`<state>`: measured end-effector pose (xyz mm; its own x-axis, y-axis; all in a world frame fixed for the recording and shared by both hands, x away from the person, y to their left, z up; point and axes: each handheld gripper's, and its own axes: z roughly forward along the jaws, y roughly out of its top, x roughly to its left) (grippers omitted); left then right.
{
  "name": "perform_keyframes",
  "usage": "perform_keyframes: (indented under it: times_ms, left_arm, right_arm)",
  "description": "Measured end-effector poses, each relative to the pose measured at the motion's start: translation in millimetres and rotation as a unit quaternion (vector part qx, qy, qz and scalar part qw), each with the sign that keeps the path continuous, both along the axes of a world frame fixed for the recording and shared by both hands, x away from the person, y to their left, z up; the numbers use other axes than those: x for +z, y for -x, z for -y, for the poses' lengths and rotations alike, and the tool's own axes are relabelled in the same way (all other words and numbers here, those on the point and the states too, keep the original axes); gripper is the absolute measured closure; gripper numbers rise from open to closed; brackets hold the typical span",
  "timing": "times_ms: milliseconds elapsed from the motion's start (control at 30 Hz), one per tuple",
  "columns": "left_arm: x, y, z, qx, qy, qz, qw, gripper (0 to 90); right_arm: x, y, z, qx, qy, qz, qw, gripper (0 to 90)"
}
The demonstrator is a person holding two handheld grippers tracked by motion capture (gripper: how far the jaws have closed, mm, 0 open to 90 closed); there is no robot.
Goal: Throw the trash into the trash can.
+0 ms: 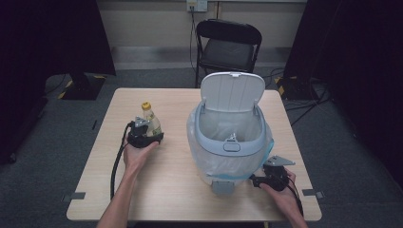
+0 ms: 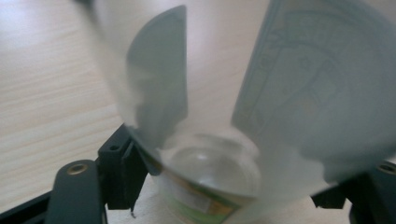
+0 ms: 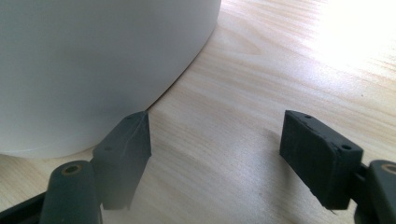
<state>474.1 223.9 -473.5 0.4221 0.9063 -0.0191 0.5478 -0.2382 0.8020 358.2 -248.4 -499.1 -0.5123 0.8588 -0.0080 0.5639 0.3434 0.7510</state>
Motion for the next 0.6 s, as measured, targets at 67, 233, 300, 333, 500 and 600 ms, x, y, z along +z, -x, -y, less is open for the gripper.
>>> perform_keyframes:
  times_ms: [67, 233, 300, 333, 500, 600]
  left_arm:
    - [1.2, 0.8, -0.7, -0.001, -0.003, -0.003, 1.0000, 28.1]
    - [2.7, 4.0, -6.9, -0.004, 0.018, -0.014, 0.9997, 28.3]
    - [2.6, 5.2, -7.1, -0.003, 0.029, -0.016, 0.9995, 28.3]
    - [3.1, 6.0, -7.3, -0.007, 0.025, -0.017, 0.9995, 28.3]
    - [6.1, 13.8, -9.6, -0.011, 0.048, -0.014, 0.9987, 28.3]
    - [7.1, 22.5, -14.7, -0.012, 0.068, -0.006, 0.9976, 28.3]
  right_arm:
    - [0.0, 0.0, 0.0, 0.000, 0.000, 0.000, 1.0000, 23.6]
    - [0.0, 0.0, 0.1, 0.000, 0.000, 0.000, 1.0000, 23.6]
    - [0.0, 0.0, 0.1, 0.000, 0.000, 0.000, 1.0000, 23.6]
    - [0.0, 0.0, 0.0, 0.000, 0.000, 0.000, 1.0000, 23.6]
    - [0.0, 0.0, 0.0, 0.000, 0.000, 0.000, 1.0000, 23.7]
    - [0.0, 0.0, 0.0, 0.000, 0.000, 0.000, 1.0000, 23.6]
